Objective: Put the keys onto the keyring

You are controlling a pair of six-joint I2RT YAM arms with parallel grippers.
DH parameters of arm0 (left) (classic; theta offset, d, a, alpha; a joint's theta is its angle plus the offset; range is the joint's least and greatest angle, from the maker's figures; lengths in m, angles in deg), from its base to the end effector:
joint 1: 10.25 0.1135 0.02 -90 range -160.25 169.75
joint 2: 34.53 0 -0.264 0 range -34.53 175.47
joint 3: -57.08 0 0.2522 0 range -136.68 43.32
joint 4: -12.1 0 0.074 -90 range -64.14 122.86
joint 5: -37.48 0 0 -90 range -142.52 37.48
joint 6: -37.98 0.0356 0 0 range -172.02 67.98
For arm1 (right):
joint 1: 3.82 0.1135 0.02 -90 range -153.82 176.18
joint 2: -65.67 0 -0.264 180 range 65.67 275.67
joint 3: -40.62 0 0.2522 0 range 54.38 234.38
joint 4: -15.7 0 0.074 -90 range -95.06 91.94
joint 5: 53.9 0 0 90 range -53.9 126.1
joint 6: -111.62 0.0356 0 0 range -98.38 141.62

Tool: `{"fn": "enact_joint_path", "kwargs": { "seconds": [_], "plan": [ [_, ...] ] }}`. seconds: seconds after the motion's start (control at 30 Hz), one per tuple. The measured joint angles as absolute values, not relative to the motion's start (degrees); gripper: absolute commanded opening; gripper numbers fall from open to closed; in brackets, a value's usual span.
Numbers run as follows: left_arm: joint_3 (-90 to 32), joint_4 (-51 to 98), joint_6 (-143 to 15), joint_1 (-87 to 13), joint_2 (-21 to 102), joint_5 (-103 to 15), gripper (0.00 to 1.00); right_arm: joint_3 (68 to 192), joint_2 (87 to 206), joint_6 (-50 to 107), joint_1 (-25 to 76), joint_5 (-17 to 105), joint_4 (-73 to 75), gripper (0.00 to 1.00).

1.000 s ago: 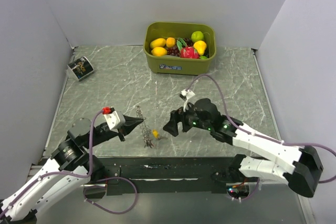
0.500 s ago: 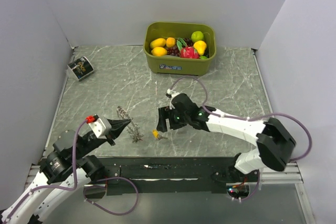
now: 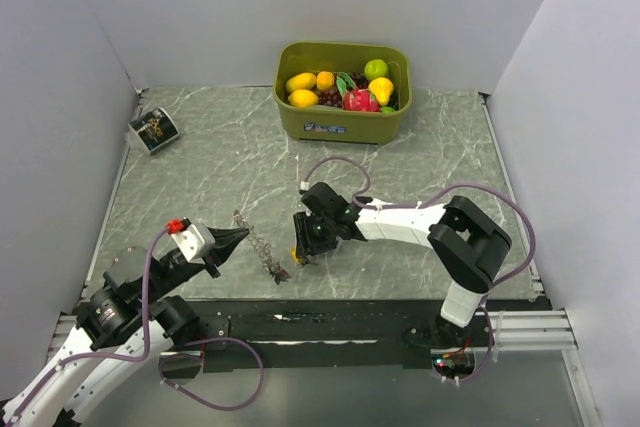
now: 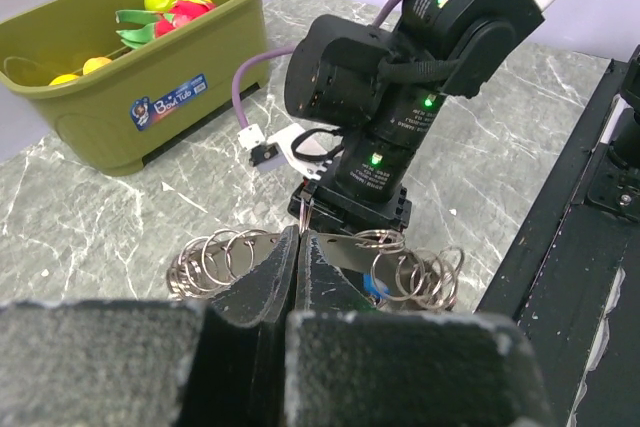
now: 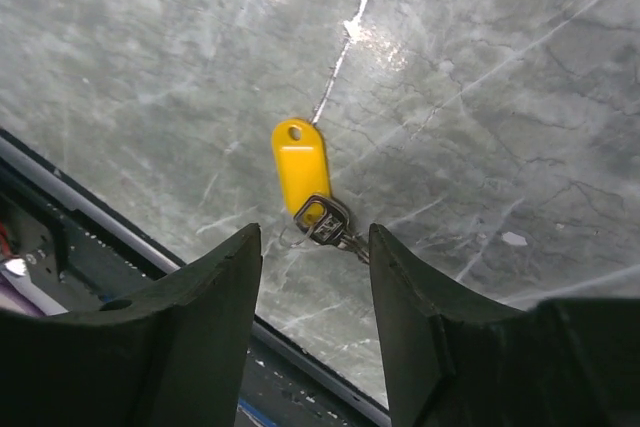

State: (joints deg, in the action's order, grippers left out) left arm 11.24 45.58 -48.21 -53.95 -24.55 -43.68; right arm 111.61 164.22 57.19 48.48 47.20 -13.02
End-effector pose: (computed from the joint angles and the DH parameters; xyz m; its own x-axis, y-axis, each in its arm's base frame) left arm 0.0493 -0.0547 0.3115 0.0827 0.0118 -0.9965 0.7899 0.6089 0.0728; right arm 0.2045 0.2758 0.1673 -0.9034 -0.2354 -0.3584 -0.3888 0.8022 0.4532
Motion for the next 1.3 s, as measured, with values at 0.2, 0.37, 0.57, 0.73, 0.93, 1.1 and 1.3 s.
{"fn": "enact_joint_path", "kwargs": {
  "seconds": [0.2, 0.37, 0.57, 0.73, 0.93, 1.1, 1.3],
  "plan": [
    [11.2, 45.6, -48.2, -54.0, -24.5, -43.7, 0.01, 112.5, 166.1, 57.5, 48.6, 48.9, -13.1, 0.45],
    [11.2, 45.6, -48.2, -53.9, -24.5, -43.8, 0.01, 112.7, 167.1, 57.8, 48.6, 50.8, -12.7, 0.46],
    [11.2, 45.7, -48.2, -53.9, -23.9, -43.8, 0.01, 114.1, 168.0, 57.8, 48.7, 51.9, -12.9, 0.42],
    [11.2, 45.7, -48.2, -53.9, -23.8, -43.7, 0.01, 114.4, 168.0, 57.7, 48.9, 51.7, -13.4, 0.42],
    [11.2, 45.7, -48.2, -53.9, -23.8, -43.7, 0.01, 114.4, 167.3, 57.1, 49.2, 50.4, -15.3, 0.42],
    [11.2, 45.7, -48.2, -53.9, -23.8, -43.7, 0.01, 115.4, 167.3, 56.7, 49.5, 50.3, -16.8, 0.38],
    [11.2, 45.7, -48.2, -53.9, -23.8, -43.5, 0.01, 116.4, 167.3, 56.6, 50.2, 50.7, -16.8, 0.32]
  ]
}}
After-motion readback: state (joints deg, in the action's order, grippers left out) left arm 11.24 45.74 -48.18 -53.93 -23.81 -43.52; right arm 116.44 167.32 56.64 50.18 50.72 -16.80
